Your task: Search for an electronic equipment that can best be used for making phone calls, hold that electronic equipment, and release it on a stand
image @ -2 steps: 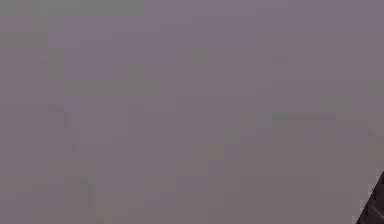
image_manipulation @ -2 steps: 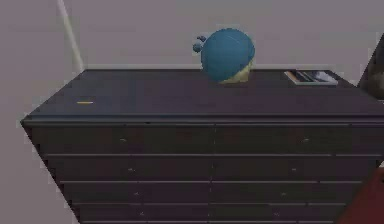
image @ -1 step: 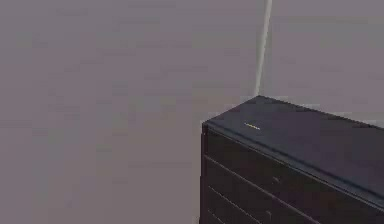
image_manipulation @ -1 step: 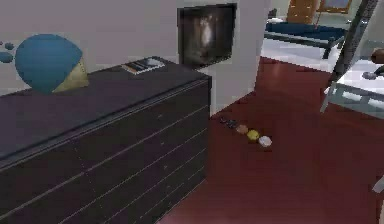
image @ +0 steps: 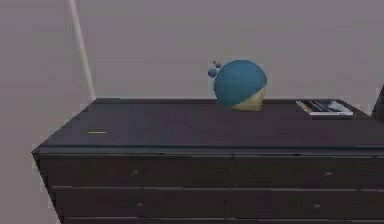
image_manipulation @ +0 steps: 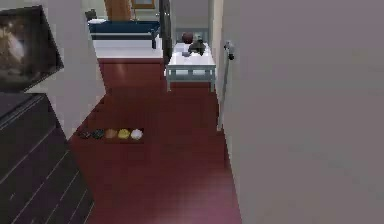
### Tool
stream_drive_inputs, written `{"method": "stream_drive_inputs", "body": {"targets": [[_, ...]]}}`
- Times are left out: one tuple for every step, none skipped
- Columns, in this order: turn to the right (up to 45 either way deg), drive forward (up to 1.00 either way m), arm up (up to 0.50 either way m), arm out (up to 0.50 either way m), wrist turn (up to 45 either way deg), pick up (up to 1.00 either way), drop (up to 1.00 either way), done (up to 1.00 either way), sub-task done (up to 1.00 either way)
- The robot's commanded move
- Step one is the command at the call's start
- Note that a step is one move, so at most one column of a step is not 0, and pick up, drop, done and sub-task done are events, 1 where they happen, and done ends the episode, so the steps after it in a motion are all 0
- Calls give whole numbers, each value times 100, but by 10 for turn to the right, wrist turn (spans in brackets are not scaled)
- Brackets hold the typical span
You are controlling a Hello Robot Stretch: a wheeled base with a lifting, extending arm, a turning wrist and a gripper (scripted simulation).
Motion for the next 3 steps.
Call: {"method": "stream_drive_inputs", "body": {"targets": [[450, 0, 0, 0, 0, 0, 0, 0, 0], [390, 0, 0, 0, 0, 0, 0, 0, 0], [0, 100, 0, 0, 0, 0, 0, 0, 0]]}}
